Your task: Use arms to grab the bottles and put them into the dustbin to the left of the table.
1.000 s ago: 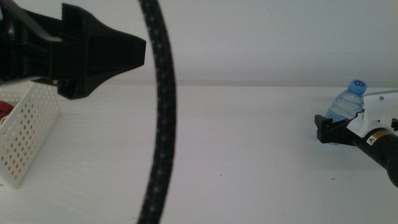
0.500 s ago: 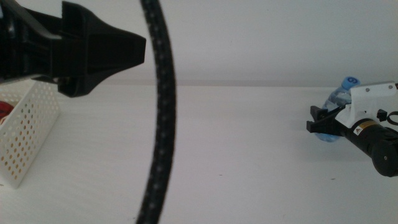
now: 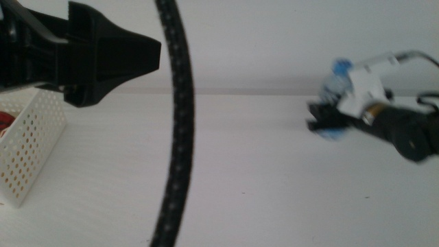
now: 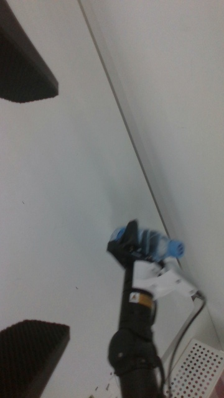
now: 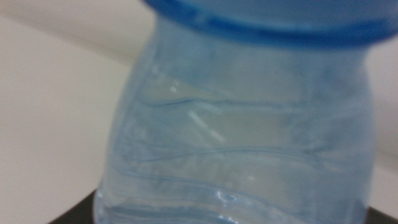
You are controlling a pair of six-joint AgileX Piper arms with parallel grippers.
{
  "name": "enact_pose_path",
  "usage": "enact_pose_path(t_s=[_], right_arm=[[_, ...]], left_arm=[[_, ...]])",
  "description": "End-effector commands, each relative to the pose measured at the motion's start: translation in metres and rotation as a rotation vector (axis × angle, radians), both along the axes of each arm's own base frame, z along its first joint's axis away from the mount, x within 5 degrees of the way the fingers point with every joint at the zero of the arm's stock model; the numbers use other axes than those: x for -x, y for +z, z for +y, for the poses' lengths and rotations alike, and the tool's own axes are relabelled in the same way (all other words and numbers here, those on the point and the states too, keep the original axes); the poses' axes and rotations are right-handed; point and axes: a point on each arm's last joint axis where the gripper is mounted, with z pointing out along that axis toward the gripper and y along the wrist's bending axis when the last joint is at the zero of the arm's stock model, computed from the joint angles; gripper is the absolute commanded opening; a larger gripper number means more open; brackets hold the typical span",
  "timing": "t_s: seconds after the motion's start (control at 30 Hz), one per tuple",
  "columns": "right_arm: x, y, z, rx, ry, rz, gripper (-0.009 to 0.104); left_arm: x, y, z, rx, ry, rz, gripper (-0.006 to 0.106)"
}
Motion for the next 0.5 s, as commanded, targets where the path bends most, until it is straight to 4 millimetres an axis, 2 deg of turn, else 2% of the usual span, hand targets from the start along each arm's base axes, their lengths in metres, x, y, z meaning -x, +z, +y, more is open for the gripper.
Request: enact_pose_path(t_s=[0.0,0.1,0.17,0.33,0.47], right_arm=[[-0.011,0.034,0.029,-0.031,0.074,-0.078,-0.002],[-0.021,0.047,0.072,-0.085,0.154,-0.100,-0.002],[-0.023,0.045,0.103,-0.102,0.214,-0.093,-0.002],[-0.024,0.026,0.175,-0.100,0.353,-0.078,-0.002],[-0.023,0.005,0.212,-0.110,0.404,-0.041,-0.002]], left_arm=[[0.001,0.001,-0.001,0.016,-0.003,-0.006,0.094],[0.001,0.001,-0.001,0.017,-0.003,-0.007,0.094],[0.001,0.001,-0.001,0.018,-0.002,-0.009,0.094],[0.001,0.001,-0.001,0.018,-0.002,-0.009,0.094],[0.000,0.001,-0.001,0.019,-0.002,-0.011,0.094]])
